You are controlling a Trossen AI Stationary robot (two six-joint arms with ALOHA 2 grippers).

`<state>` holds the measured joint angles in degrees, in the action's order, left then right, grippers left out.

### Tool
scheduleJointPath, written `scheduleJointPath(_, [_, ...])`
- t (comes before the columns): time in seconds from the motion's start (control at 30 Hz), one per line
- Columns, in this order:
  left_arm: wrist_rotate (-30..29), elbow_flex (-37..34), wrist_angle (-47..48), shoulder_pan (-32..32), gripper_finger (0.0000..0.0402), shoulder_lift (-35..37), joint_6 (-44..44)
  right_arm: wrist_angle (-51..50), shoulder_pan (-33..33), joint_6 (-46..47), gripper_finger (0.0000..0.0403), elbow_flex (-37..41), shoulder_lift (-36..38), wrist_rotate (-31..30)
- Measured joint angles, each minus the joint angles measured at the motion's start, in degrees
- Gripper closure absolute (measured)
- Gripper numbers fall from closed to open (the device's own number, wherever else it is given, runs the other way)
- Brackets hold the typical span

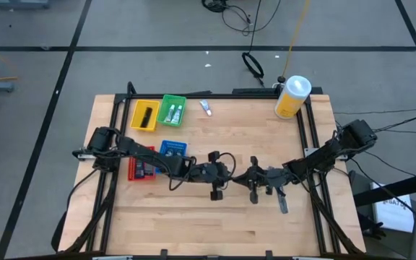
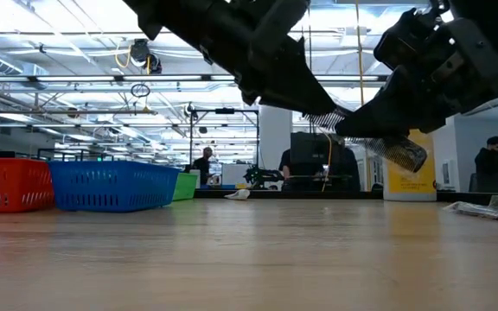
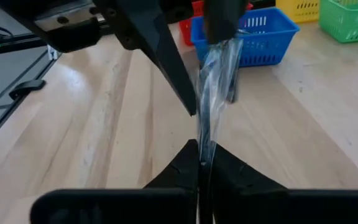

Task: Pick & Place Travel size toiletries
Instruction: Put the black comb into the yellow bin

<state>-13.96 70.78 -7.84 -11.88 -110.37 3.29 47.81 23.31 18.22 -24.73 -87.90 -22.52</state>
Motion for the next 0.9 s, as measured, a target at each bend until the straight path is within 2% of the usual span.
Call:
scheduleJointPath(0.1, [2.49, 0.02, 0.51, -0.04, 0.0385, 0.04, 0.08, -0.21, 0.0, 0.32, 0.0376, 0.0, 0.0, 0.07])
scheduleJointPath(0.23, [2.68, 0.02, 2.57, -0.92, 0.0386, 0.42, 0.07, -0.11, 0.04, 1.37, 0.0317, 0.0, 0.0, 0.28])
scheduleJointPath(0.33, [0.11, 0.36, 9.08, -2.34, 0.039, 1.82, 0.86, -0.37, 0.04, 2.03, 0.0253, -0.02, 0.0, 0.23])
scheduleJointPath(0.43, [-7.56, 1.57, 22.96, -4.11, 0.0396, 4.23, 5.17, -0.46, 0.04, 2.08, 0.0196, -0.02, 0.0, -1.34])
scheduleJointPath(0.53, [-17.8, 2.22, 38.44, -6.24, 0.039, 7.67, 14.2, 0.15, 0.04, 2.08, 0.016, -0.02, 0.0, -4.43])
scheduleJointPath(0.63, [-25.73, 2.67, 54.25, -8.09, 0.0392, 12.1, 26.65, 0.35, 0.04, 2.09, 0.0145, -0.02, 0.0, -5.95])
scheduleJointPath(0.8, [-38.1, 1.8, 82.06, -9.38, 0.0393, 21.33, 51.58, 0.37, 0.04, 2.1, 0.0148, -0.02, 0.0, -5.95])
scheduleJointPath(0.9, [-40.63, -1.38, 95.16, -5.49, 0.0391, 27.36, 65.74, 0.37, 0.04, 2.74, 0.0155, -0.02, 0.0, -5.95])
